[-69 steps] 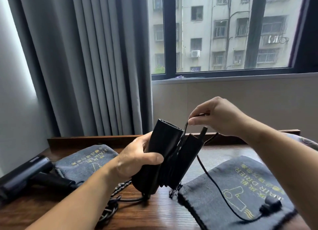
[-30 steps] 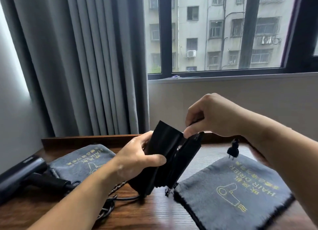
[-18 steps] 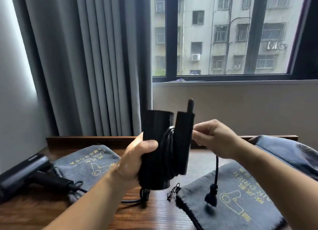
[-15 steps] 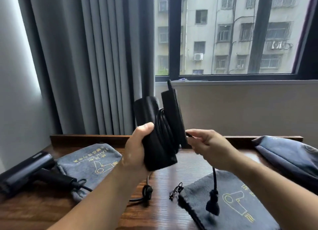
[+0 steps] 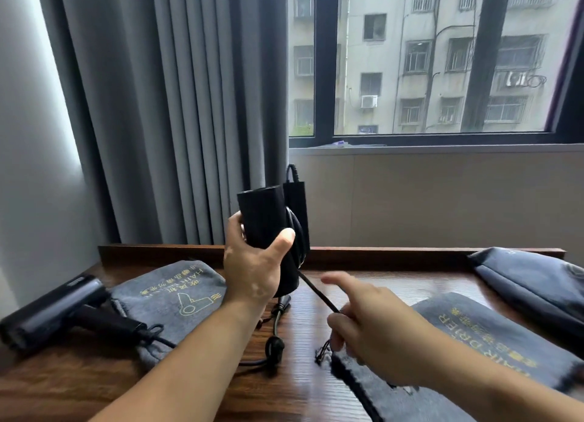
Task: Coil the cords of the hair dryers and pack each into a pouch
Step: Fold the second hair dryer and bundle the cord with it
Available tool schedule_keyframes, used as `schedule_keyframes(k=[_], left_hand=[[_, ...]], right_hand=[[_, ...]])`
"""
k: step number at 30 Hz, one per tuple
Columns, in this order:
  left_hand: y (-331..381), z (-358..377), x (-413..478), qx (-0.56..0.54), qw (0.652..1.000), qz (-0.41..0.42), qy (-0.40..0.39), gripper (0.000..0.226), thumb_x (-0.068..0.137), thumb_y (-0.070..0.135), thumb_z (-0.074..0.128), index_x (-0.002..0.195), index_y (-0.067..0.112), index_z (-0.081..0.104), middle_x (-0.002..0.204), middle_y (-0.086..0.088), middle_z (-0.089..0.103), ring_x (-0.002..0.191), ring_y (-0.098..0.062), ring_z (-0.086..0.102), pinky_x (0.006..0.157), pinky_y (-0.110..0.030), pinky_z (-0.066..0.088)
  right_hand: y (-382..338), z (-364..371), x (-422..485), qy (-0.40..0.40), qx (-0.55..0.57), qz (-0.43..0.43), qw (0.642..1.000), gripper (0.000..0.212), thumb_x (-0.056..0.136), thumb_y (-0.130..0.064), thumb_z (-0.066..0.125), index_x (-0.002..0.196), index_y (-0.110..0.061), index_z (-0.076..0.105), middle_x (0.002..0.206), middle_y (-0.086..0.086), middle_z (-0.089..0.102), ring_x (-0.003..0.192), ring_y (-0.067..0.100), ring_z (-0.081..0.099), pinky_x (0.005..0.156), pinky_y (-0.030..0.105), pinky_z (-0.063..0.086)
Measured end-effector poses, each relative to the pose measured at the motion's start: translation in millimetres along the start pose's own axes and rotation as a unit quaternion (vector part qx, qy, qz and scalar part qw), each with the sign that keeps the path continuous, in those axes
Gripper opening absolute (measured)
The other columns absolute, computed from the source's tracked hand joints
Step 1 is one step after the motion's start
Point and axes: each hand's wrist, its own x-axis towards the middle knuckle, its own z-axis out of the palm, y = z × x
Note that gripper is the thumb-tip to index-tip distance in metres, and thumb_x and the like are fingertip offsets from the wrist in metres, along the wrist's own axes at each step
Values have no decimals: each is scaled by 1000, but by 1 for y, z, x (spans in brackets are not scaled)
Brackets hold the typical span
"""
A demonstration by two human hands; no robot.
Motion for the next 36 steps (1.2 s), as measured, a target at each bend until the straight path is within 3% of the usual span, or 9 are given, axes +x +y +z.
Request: schedule_keyframes(k=[2,5,9,11,17,22,26,31,36], left_hand=[[-2,2,-5,46,998,25,-18,62,65,51,78,119,30,56,98,5,71,90,-12,70,81,-42,61],[-5,3,-7,71,996,29,-42,63,61,51,77,118,33,55,95,8,73,89,-11,71,80,-37,60],[-7,0,-10,73,993,13,-92,44,70,37,82,108,31,61,91,8,72,87,-10,70,76,-32,60],[-6,-1,-13,56,990,4,-129,36,75,30,84,105,29,64,91,7,74,86,-10,71,75,-34,59],[2,-4,-22,-7,950,-59,-308,55,59,39,82,111,31,67,103,-7,75,101,-31,71,91,-59,56],[10,-3,-29,-62,904,-60,-419,62,64,35,81,121,19,64,113,-13,72,105,-34,69,89,-48,57],[14,-3,-29,-144,870,-96,-461,59,69,28,77,123,10,62,110,-14,68,99,-27,66,81,-38,54],[11,-2,-28,-194,823,-142,-515,65,73,25,77,129,1,55,115,-21,63,100,-31,64,81,-38,54],[9,-3,-31,-317,759,-180,-539,44,84,25,77,122,7,64,104,-12,70,91,-23,71,76,-35,60]], right_hand=[[-9,-4,-5,-25,57,-14,998,33,100,-15,50,106,-46,56,76,-4,74,54,4,58,57,28,52],[-17,-18,-9,-96,182,-52,977,20,95,-12,56,91,-23,73,83,10,76,71,15,65,74,39,54],[-17,-50,-15,-167,388,-71,903,43,80,-5,43,112,-4,72,113,23,72,110,33,68,79,36,54],[-16,-63,-13,-177,385,-107,899,50,76,4,44,121,-4,66,121,22,70,117,39,64,78,35,54],[-25,-97,11,43,97,-120,987,10,84,-12,80,83,-4,72,63,8,70,55,18,63,55,27,49],[-17,-114,28,82,20,-126,988,23,67,-26,93,75,-16,75,70,9,71,61,22,62,66,42,54],[3,-121,35,5,129,-89,988,29,65,-20,92,82,-7,72,69,13,63,62,20,58,62,31,50],[22,-108,39,-111,364,-63,923,12,79,-5,73,87,-7,65,70,5,57,55,12,54,54,19,47],[40,-93,43,-140,458,-88,873,30,72,-26,89,90,-11,71,76,6,61,63,15,59,59,25,50]])
